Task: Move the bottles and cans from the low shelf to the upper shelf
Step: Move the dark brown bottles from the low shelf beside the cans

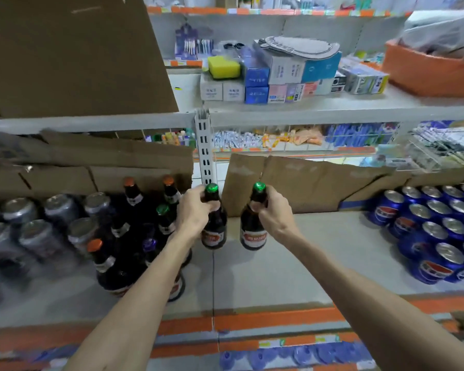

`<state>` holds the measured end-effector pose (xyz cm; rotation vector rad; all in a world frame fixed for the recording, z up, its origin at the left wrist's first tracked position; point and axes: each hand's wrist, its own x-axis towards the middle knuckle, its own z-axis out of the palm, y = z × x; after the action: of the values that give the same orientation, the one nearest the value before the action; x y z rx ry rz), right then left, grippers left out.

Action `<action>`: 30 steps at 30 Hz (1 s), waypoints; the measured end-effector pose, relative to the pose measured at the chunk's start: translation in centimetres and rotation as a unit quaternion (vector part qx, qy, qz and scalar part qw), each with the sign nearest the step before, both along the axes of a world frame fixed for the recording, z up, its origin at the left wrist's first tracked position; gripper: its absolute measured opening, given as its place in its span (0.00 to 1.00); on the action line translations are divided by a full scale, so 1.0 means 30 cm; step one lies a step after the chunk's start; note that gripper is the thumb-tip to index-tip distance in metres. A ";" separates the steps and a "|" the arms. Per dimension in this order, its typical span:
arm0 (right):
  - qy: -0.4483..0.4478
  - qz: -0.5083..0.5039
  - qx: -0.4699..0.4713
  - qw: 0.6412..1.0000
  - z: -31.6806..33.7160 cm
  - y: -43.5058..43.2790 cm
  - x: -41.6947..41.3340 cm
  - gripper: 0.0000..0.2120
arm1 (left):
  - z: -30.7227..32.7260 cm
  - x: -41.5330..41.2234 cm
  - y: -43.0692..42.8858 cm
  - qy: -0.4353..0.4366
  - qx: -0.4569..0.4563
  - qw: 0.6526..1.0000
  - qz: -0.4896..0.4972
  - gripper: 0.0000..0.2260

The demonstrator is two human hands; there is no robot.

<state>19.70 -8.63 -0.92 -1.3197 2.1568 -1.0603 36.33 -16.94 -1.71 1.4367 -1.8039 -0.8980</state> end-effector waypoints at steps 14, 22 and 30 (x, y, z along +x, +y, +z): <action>-0.010 0.016 0.017 1.000 -0.077 -0.172 -0.076 0.12 | -0.077 -0.075 -0.115 -0.011 0.002 1.000 0.024 0.07; -0.037 0.019 0.020 0.999 -0.115 -0.181 -0.122 0.13 | -0.084 -0.111 -0.132 0.004 0.012 1.000 0.016 0.05; -0.032 0.039 0.008 0.999 -0.131 -0.186 -0.113 0.11 | -0.084 -0.129 -0.133 0.006 0.010 1.000 0.005 0.04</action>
<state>16.32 -14.22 -4.85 -1.3321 2.0461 -1.0389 32.46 -20.95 -4.24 1.4489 -1.7818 -0.9185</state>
